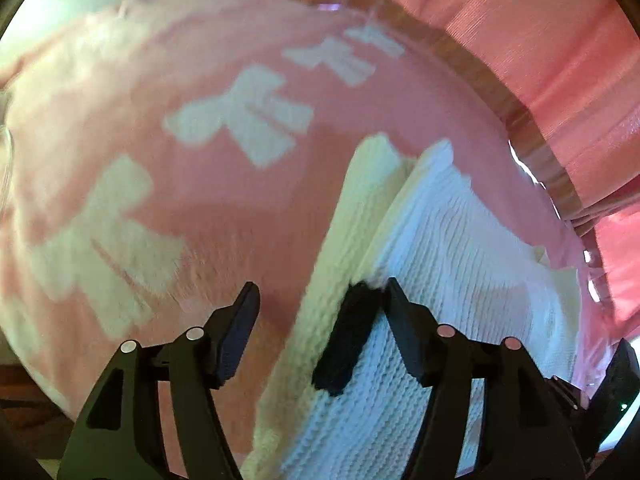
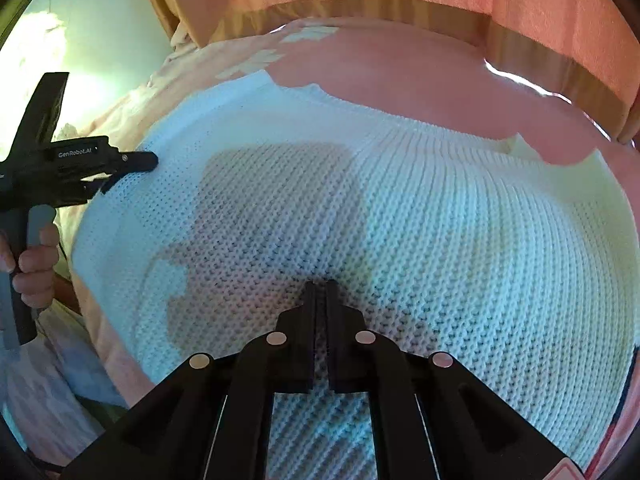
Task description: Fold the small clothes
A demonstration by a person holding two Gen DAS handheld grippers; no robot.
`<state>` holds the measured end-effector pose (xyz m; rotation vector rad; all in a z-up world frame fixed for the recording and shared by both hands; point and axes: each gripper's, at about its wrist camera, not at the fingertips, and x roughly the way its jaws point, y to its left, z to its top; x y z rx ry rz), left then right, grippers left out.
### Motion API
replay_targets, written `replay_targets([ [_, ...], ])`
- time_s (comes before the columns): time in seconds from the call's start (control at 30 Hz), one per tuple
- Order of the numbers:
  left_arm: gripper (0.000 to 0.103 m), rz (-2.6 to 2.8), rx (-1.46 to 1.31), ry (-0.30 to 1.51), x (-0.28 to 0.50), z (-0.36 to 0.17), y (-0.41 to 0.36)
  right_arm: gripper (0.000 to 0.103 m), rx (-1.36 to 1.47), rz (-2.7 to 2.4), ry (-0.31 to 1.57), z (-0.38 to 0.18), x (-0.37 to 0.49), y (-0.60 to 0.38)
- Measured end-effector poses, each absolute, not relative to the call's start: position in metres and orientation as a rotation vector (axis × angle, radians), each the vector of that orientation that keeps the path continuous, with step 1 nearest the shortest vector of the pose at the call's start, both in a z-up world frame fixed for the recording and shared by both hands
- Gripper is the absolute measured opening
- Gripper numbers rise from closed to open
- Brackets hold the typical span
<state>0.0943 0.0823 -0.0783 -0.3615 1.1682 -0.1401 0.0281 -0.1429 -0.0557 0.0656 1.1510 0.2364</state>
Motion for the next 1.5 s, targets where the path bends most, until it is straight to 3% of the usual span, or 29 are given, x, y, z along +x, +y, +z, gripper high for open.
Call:
replay_targets([
  [0.07, 0.062, -0.150, -0.380, 1.175, 0.093, -0.080, 0.082, 0.002, 0.068, 0.234, 1.152, -0.058, 0.030, -0.142],
  [0.17, 0.031, -0.223, -0.448, 1.199, 0.094, -0.079, 0.084, 0.002, 0.076, 0.233, 1.153, -0.059, 0.031, -0.143],
  [0.27, 0.022, -0.237, -0.523, 1.178, 0.092, -0.065, 0.086, 0.002, 0.072, 0.231, 1.150, -0.056, 0.029, -0.144],
  [0.57, 0.020, -0.520, -0.578, 1.044, 0.074, 0.011, 0.015, 0.002, 0.103, 0.250, 1.141, -0.059, 0.031, -0.150],
  [0.8, 0.020, -0.656, -0.510, 1.058, 0.068, 0.023, -0.069, 0.001, 0.218, 0.273, 1.126, -0.055, 0.025, -0.170],
  [0.9, 0.020, -0.680, -0.463, 1.081, 0.062, 0.017, -0.102, 0.011, 0.210, 0.196, 1.111, -0.028, 0.007, -0.202],
  [0.97, 0.020, -0.688, -0.431, 1.101, 0.061, 0.010, -0.122, 0.023, 0.213, 0.155, 1.092, -0.014, -0.004, -0.225],
  [1.03, 0.021, -0.683, -0.384, 1.126, 0.057, 0.002, -0.143, 0.032, 0.253, 0.099, 1.075, -0.002, -0.016, -0.257],
  [1.23, 0.047, -0.688, -0.325, 1.184, 0.042, -0.014, -0.162, 0.043, 0.450, -0.023, 1.034, 0.009, -0.043, -0.333],
  [1.27, 0.056, -0.699, -0.332, 1.160, 0.039, -0.007, -0.155, 0.044, 0.472, -0.022, 1.031, 0.011, -0.044, -0.335],
  [1.33, 0.063, -0.702, -0.343, 1.057, 0.033, 0.011, -0.136, 0.047, 0.531, 0.028, 1.016, 0.018, -0.047, -0.337],
  [1.4, 0.075, -0.647, -0.313, 0.956, 0.030, 0.023, -0.119, 0.058, 0.562, 0.098, 1.005, 0.023, -0.046, -0.327],
  [1.5, 0.078, -0.511, -0.238, 0.837, 0.027, 0.029, -0.089, 0.067, 0.585, 0.189, 1.022, 0.025, -0.037, -0.304],
])
